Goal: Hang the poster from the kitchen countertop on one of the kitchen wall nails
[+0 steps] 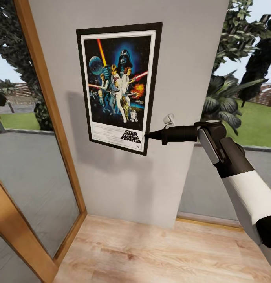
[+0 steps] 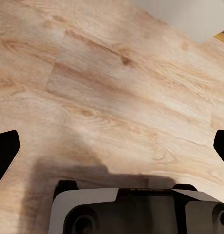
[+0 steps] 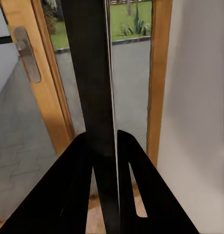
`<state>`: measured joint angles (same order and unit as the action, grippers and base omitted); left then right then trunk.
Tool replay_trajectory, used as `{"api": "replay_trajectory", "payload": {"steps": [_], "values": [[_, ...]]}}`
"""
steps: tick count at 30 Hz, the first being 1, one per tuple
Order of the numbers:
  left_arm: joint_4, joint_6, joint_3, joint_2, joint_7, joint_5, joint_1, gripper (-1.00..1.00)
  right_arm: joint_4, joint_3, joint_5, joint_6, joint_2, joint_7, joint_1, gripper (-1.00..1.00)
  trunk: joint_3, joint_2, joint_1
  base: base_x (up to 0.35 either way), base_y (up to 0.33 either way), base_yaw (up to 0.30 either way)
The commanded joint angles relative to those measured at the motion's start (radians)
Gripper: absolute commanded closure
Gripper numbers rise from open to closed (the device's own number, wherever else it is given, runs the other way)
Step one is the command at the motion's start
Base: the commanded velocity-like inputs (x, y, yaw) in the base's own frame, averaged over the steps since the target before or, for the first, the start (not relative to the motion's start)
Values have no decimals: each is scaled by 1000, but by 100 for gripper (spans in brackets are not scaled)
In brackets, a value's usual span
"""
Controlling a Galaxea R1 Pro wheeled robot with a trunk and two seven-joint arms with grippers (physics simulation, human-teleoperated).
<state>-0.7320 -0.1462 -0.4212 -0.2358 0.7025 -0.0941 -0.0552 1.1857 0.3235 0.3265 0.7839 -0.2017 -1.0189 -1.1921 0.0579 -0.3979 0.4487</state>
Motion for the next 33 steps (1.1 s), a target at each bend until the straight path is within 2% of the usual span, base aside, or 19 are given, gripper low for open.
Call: {"api": "replay_trajectory", "payload": {"steps": [1,16,33], "values": [[-1,-10,0,0,3,-10,0,-100,0,2,6,6,-1,0,-1,100,2,-2,1,335,93,0],[-2,-10,0,1,3,-10,0,-100,2,2,6,6,-1,0,-1,100,2,-2,1,325,85,0],[-3,-10,0,0,3,-10,0,-100,2,2,6,6,-1,0,-1,100,2,-2,1,48,4,0]]}}
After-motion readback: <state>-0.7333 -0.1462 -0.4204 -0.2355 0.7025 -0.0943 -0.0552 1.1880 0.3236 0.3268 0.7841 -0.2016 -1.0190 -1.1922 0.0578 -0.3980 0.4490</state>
